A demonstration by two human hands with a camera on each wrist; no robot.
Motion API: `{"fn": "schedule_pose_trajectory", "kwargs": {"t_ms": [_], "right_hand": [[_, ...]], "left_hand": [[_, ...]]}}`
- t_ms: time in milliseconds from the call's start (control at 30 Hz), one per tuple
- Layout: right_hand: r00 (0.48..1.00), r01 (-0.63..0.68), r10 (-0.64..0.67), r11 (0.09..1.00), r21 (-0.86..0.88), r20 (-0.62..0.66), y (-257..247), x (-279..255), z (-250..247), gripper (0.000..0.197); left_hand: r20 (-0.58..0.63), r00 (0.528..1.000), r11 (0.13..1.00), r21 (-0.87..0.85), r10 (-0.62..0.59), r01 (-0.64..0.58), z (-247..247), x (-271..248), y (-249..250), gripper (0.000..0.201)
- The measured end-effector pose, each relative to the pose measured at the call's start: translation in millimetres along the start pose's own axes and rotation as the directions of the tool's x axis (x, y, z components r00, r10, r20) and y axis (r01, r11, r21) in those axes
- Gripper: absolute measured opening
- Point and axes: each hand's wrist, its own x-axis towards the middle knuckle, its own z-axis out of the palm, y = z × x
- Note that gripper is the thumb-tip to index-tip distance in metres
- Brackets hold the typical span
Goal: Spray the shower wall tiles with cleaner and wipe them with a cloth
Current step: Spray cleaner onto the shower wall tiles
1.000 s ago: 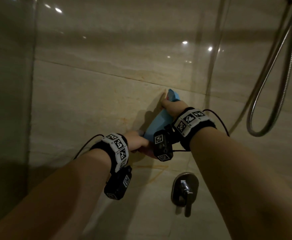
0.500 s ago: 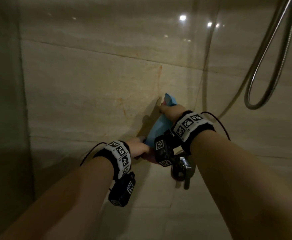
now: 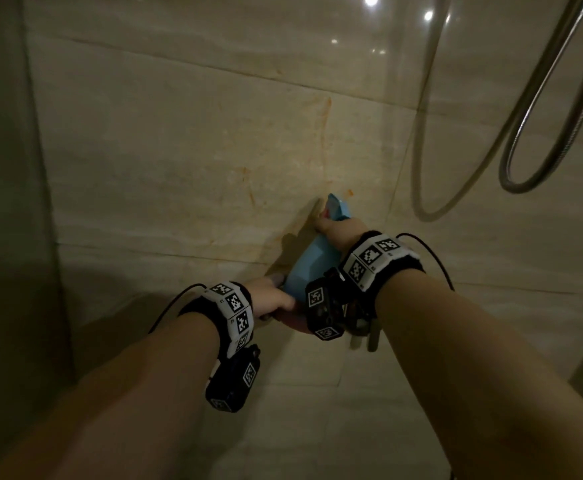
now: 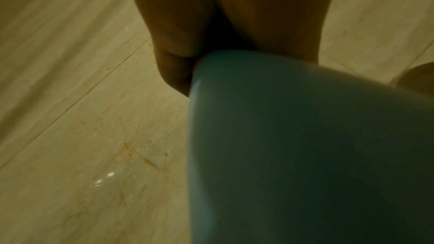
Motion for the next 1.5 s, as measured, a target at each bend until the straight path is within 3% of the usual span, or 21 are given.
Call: {"fn": "schedule_pose_trajectory", "kwargs": {"t_ms": [100, 200, 300, 433, 567, 767, 933, 1067, 1233, 1367, 1500], "right_hand": [[0.999, -0.031, 0.032, 0.999, 0.04, -0.005, 8.8, -1.7, 0.3, 0.025], [0.998, -0.06, 0.06, 0.994, 0.093, 0.002, 19.2, -1.2, -1.0, 0.028], [0.996, -0.087, 0.088, 0.992, 0.089, 0.001, 32.2, -0.7, -6.8, 0.033], [0.993, -0.113, 0.116, 0.987, 0.116, -0.014, 49.3, 0.6, -12.3, 0.043], [0.987, -0.152, 0.156, 0.984, 0.097, -0.032, 57.8, 2.9, -7.4, 0.047], [0.976, -0.216, 0.215, 0.974, -0.06, -0.033, 70.3, 9.6, -4.7, 0.035], [0.978, -0.209, 0.209, 0.977, -0.05, -0.001, 85.5, 15.6, 5.6, 0.04], [0.977, -0.211, 0.211, 0.977, -0.002, 0.041, 95.2, 15.2, 18.8, 0.056], [0.974, -0.191, 0.193, 0.981, -0.024, 0.115, 109.5, 9.8, 37.6, 0.035], [0.97, -0.173, 0.177, 0.984, -0.035, 0.168, 111.0, 6.8, 52.6, 0.039], [0.966, -0.166, 0.183, 0.981, -0.104, 0.183, 105.3, 6.5, 63.9, 0.022]], "left_hand": [[0.033, 0.999, 0.999, 0.041, -0.013, 0.011, 9.3, 3.5, -3.5, 0.03], [0.067, 0.998, 0.996, 0.088, -0.021, 0.015, 20.5, 7.2, -5.1, 0.025], [0.08, 0.997, 0.994, 0.113, -0.025, 0.016, 31.7, 7.6, -3.5, 0.029], [0.141, 0.989, 0.996, 0.088, -0.04, 0.028, 48.3, 10.1, -3.9, 0.052], [0.131, 0.991, 0.991, 0.134, -0.033, 0.015, 58.5, 8.0, -6.1, 0.05], [0.144, 0.989, 0.995, 0.1, -0.04, 0.026, 63.3, 15.8, -20.5, 0.05], [0.157, 0.979, 0.991, 0.058, -0.132, 0.124, 70.4, 20.2, -37.3, 0.049], [0.154, 0.975, 0.987, 0.047, -0.161, 0.156, 76.3, 18.3, -47.7, 0.051], [0.144, 0.97, 0.979, 0.079, -0.198, 0.189, 80.8, 9.5, -73.1, 0.059], [0.145, 0.966, 0.976, 0.074, -0.214, 0.205, 76.4, 7.2, -91.3, 0.052], [0.142, 0.964, 0.975, 0.036, -0.224, 0.221, 74.5, 10.6, -105.2, 0.052]]}}
